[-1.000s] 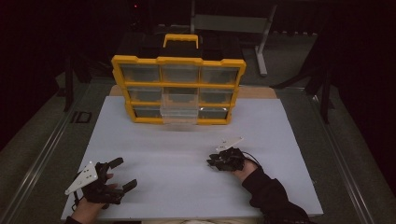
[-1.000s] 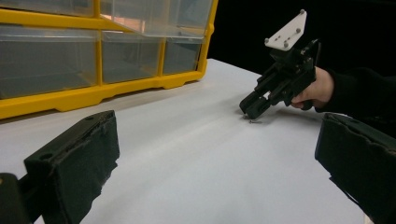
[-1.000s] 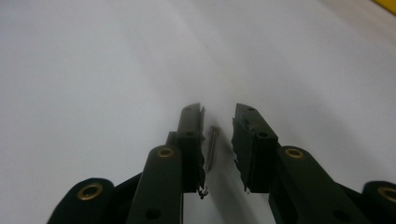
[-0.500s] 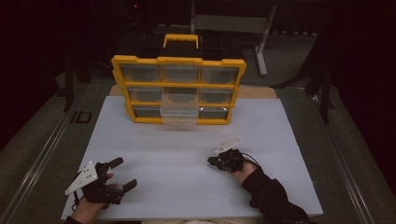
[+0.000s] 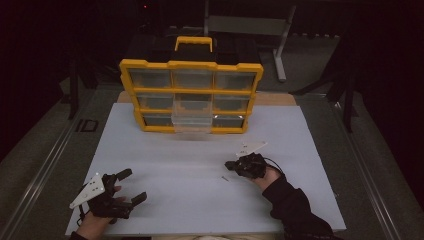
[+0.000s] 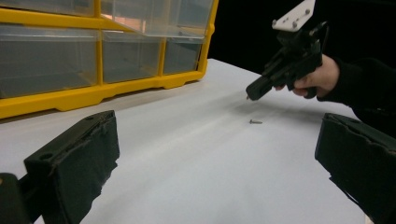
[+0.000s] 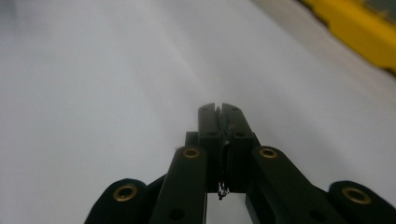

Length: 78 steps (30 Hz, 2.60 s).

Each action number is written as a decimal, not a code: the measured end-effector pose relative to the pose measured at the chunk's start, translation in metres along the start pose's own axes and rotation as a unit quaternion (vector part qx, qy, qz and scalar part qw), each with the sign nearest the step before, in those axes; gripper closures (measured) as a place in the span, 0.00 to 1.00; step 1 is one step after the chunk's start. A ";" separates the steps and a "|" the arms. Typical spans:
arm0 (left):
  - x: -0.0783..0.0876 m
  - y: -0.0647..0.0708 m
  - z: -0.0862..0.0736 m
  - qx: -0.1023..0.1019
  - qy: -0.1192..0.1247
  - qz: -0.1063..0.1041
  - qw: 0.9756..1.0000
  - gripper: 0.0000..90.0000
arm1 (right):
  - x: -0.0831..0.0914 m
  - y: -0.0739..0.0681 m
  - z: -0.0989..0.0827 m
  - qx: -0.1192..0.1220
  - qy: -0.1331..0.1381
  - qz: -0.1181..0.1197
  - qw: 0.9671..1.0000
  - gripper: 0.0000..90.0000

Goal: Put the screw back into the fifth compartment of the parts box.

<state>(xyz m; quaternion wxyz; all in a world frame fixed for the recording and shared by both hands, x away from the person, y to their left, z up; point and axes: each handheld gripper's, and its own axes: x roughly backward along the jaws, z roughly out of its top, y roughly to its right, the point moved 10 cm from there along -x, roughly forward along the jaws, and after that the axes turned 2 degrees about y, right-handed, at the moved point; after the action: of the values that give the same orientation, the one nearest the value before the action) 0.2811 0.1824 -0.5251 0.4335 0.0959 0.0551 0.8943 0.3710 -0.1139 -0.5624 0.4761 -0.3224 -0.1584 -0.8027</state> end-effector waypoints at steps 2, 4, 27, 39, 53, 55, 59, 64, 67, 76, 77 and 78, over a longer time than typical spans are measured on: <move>0.000 0.000 0.000 0.000 0.000 0.000 1.000 0.01 | 0.005 0.002 0.005 -0.002 0.007 -0.002 1.000 0.98; 0.000 0.000 0.000 0.000 0.000 0.000 1.000 0.01 | 0.009 0.004 0.010 -0.001 0.013 -0.002 1.000 0.98; 0.000 0.000 0.000 0.001 0.000 0.000 1.000 0.01 | 0.062 0.026 0.075 0.014 0.064 -0.023 0.998 0.98; -0.001 0.000 0.000 0.001 -0.001 -0.001 1.000 0.01 | 0.077 0.033 0.124 0.043 0.085 -0.031 0.995 0.98; 0.000 0.000 0.000 0.000 -0.001 -0.002 1.000 0.01 | 0.068 0.027 0.177 0.085 0.104 -0.015 0.991 0.98; 0.000 0.000 -0.001 0.001 -0.001 -0.003 1.000 0.01 | 0.065 0.025 0.181 0.089 0.111 -0.007 0.990 0.98; 0.000 0.000 -0.001 0.001 -0.001 -0.003 1.000 0.01 | 0.061 0.023 0.190 0.094 0.122 0.008 0.988 0.98; 0.000 0.001 -0.001 0.000 -0.002 -0.005 1.000 0.01 | 0.054 0.022 0.200 0.094 0.128 0.024 0.987 0.98; 0.000 0.001 -0.001 0.000 -0.001 -0.005 1.000 0.01 | 0.049 0.023 0.203 0.092 0.126 0.029 0.987 0.98; 0.000 0.001 0.000 0.000 -0.001 -0.004 1.000 0.01 | 0.031 0.030 0.203 0.079 0.109 0.030 0.990 0.98; 0.000 0.001 0.000 0.000 -0.001 -0.005 1.000 0.01 | 0.030 0.031 0.203 0.075 0.104 0.030 0.991 0.98; 0.000 0.001 -0.001 0.000 -0.001 -0.005 1.000 0.01 | 0.028 0.032 0.203 0.073 0.100 0.029 0.992 0.98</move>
<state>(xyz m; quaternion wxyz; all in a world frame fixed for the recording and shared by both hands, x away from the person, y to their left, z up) 0.2801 0.1820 -0.5254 0.4382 0.0963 0.0548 0.8920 0.4635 -0.0340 -0.3948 0.5352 -0.2090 -0.1584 -0.8030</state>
